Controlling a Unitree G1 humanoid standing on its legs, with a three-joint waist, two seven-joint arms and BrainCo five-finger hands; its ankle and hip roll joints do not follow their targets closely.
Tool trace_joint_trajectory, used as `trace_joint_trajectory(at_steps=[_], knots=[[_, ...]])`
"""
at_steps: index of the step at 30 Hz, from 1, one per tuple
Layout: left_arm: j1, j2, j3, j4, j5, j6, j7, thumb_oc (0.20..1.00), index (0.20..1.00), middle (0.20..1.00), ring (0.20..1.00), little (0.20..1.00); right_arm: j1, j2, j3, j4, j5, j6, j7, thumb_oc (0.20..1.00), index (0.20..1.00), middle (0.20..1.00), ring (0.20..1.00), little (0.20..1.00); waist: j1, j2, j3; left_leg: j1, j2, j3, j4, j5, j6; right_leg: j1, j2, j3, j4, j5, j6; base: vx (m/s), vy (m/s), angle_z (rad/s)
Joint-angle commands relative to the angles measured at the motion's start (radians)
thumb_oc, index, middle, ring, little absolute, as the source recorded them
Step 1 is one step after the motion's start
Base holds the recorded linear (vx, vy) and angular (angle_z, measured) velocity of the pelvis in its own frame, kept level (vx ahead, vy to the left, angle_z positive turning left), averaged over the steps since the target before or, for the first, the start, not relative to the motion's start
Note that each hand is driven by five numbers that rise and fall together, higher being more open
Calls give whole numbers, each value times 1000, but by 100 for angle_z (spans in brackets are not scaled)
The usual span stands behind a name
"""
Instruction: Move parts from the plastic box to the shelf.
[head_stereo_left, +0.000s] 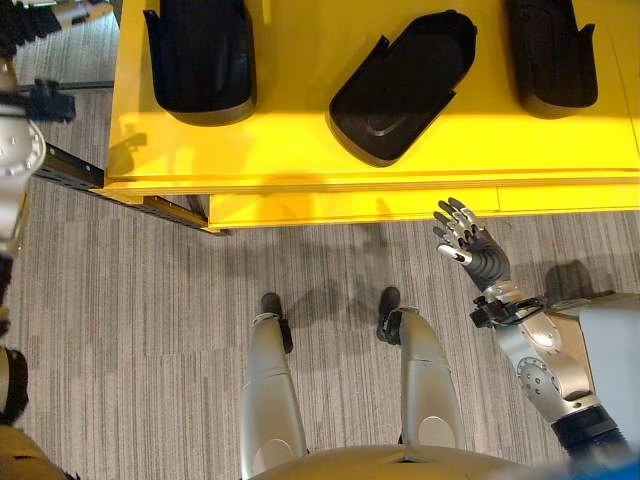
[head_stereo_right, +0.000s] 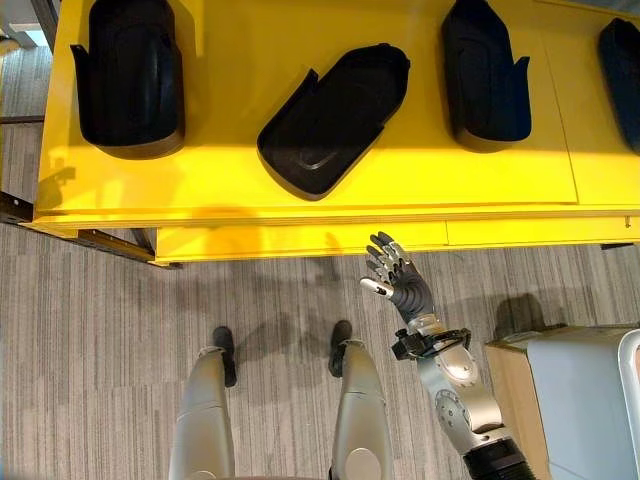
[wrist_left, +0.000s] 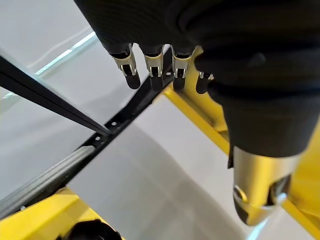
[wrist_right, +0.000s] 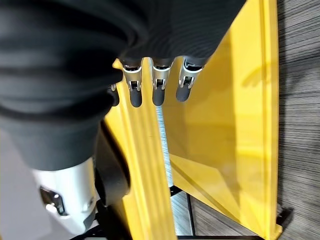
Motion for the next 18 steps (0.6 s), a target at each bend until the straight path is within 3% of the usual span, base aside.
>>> trace_joint_trajectory(at_steps=[1, 7, 10, 18], knots=[[9, -27, 59, -45, 49, -65, 14, 1000, 1000, 1000, 1000, 1000, -1, -37, -38, -105, -8, -77, 5, 1000, 1000, 1000, 1000, 1000, 9, 27, -59, 39, 54, -15, -83, 19, -21, 118, -30, 32, -85, 14, 52, 0, 2, -5], [184, -166, 112, -198, 68, -91, -37, 1000, 1000, 1000, 1000, 1000, -20, -42, -60, -177, -21, -97, -9, 1000, 1000, 1000, 1000, 1000, 10, 28, -47, 96, 56, -6, -101, 18, -22, 169, -30, 41, -107, 16, 50, 8, 10, -6], [216, -192, 115, -223, 87, -90, -42, 1000, 1000, 1000, 1000, 1000, -18, -46, -61, -192, -21, -99, -9, 1000, 1000, 1000, 1000, 1000, 9, 26, -40, 113, 56, -2, -107, 19, -22, 187, -32, 41, -117, 19, 50, 0, 0, 0], [387, -290, 89, -389, 387, -54, -16, 1000, 1000, 1000, 1000, 1000, -2, -42, -84, -213, -31, -122, -40, 1000, 1000, 1000, 1000, 1000, 11, 10, -19, 146, 58, -2, -124, 22, -23, 227, -31, 36, -140, 23, 53, 4, -5, -2]])
